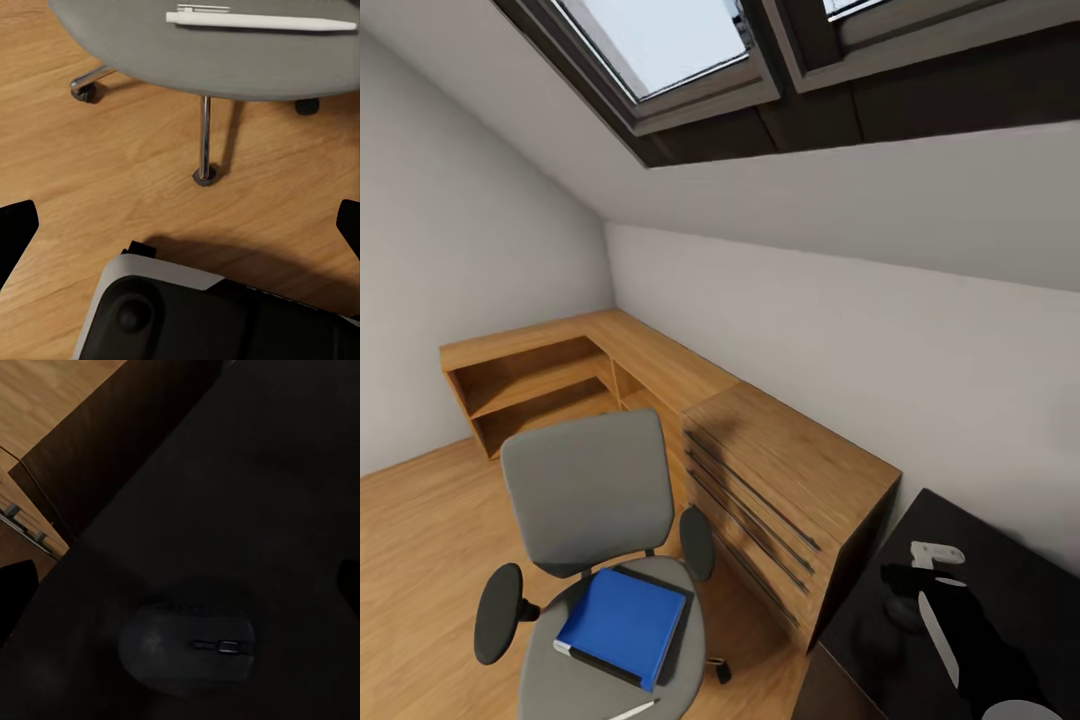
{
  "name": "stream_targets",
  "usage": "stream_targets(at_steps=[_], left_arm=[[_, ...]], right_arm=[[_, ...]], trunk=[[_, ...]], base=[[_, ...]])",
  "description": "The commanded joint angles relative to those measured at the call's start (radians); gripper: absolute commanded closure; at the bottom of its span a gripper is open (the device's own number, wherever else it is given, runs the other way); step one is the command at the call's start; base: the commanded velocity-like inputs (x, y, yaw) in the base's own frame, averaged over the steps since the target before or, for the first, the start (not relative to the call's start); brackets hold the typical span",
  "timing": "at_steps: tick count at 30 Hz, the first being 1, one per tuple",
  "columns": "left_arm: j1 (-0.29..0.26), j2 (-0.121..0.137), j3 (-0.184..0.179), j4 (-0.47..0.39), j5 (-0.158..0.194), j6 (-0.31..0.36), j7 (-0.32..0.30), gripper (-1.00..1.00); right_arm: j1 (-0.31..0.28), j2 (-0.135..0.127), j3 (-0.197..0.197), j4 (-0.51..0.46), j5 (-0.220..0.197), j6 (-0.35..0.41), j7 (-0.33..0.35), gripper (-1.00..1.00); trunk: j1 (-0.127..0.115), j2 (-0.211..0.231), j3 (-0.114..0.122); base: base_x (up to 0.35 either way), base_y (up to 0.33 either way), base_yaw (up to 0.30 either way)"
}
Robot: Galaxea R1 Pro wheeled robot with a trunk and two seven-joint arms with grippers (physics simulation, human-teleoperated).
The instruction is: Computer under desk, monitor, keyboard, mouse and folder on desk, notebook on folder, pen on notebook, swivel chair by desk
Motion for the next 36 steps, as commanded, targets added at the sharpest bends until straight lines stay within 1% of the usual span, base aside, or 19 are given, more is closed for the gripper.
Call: stream_targets(at_steps=[1,18,33,36], left_arm=[[-0.001,0.001,-0.008,0.001,0.011,-0.005,0.001,-1.00],[-0.001,0.000,-0.008,0.001,0.011,-0.005,0.001,-1.00],[-0.001,0.000,-0.008,0.001,0.012,-0.005,0.002,-1.00],[-0.001,0.000,-0.008,0.001,0.012,-0.005,0.002,-1.00]], right_arm=[[-0.001,0.000,0.000,-0.001,0.004,0.006,-0.001,-1.00],[0.000,-0.004,0.000,0.000,0.004,0.006,-0.001,-1.00],[-0.001,-0.007,-0.001,0.024,0.004,0.008,-0.002,-1.00],[-0.001,-0.007,-0.001,0.026,0.004,0.008,-0.002,-1.00]], trunk=[[0.004,-0.009,-0.005],[0.070,-0.128,-0.059],[0.127,-0.233,-0.106],[0.127,-0.233,-0.106]], base=[[0.000,0.000,0.000],[0.000,0.000,0.000],[0.000,0.000,0.000],[0.000,0.000,0.000]])
